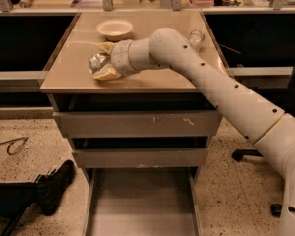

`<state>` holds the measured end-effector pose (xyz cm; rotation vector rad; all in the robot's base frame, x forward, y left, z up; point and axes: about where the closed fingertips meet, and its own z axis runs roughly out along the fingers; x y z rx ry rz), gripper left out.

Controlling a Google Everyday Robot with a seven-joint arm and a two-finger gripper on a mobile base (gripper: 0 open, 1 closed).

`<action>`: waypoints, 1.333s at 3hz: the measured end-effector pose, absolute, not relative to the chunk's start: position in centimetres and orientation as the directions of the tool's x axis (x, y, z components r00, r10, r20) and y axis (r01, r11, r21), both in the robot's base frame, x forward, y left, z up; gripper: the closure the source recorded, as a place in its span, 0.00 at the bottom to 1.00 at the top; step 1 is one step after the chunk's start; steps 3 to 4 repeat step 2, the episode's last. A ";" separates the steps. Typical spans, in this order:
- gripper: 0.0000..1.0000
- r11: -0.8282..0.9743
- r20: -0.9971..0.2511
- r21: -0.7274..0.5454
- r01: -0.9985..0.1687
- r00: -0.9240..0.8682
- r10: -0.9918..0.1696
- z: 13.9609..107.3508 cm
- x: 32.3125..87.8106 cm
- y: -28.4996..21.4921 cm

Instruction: Pick 7up can from bottom drawer and place on counter

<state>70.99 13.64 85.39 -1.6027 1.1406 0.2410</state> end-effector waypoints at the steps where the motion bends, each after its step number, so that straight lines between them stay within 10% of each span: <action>1: 0.00 0.064 -0.665 -0.643 -0.763 0.516 -0.540 85.4 71.0 13.6; 4: 0.00 0.064 -0.665 -0.643 -0.763 0.516 -0.540 85.4 71.0 13.6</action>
Offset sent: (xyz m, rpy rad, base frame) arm 0.0000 0.0000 0.0000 0.0000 0.0000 0.0000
